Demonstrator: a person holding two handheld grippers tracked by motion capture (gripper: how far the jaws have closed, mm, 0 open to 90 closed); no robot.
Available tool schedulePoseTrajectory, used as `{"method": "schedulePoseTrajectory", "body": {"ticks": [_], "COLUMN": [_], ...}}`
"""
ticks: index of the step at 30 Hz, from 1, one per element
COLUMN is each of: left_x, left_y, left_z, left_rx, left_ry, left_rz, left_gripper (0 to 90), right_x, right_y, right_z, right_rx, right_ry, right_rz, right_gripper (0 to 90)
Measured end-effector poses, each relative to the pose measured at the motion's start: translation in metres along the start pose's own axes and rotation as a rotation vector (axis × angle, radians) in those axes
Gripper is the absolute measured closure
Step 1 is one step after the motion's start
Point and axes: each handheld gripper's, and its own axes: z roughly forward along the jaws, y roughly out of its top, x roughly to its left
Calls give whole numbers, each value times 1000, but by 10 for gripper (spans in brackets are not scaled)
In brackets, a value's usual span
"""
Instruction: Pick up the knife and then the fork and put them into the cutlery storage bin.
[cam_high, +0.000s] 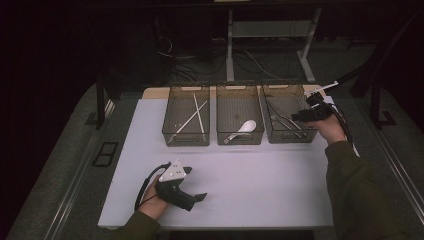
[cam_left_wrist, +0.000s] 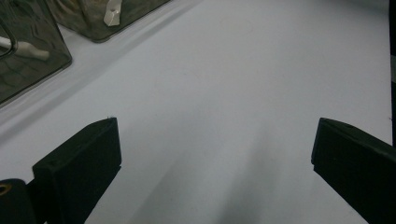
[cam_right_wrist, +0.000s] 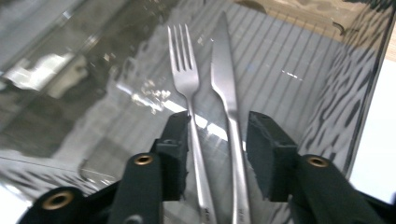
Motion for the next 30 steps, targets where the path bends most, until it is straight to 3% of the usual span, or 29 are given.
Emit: {"method": "schedulePoseTrajectory", "body": {"ticks": [7, 11, 17, 25, 30], "left_x": [0, 0, 0, 1, 2], "left_y": [0, 0, 0, 0, 0], "left_z": [0, 0, 0, 0, 1], "left_rx": [0, 1, 2, 0, 0], "left_ry": [1, 2, 3, 9, 10], "left_rz": [-1, 0, 0, -3, -6], "left_gripper": [9, 9, 9, 9, 9], "right_x": [3, 9, 13, 18, 25], "right_y": [1, 1, -4, -22, -36], "right_z": [-14, -22, -31, -41, -48], "right_rx": [-68, -90, -153, -215, -234], "right_ry": [40, 38, 54, 32, 49], "right_rz": [10, -7, 9, 8, 6], "right_gripper": [456, 424, 374, 300, 279]}}
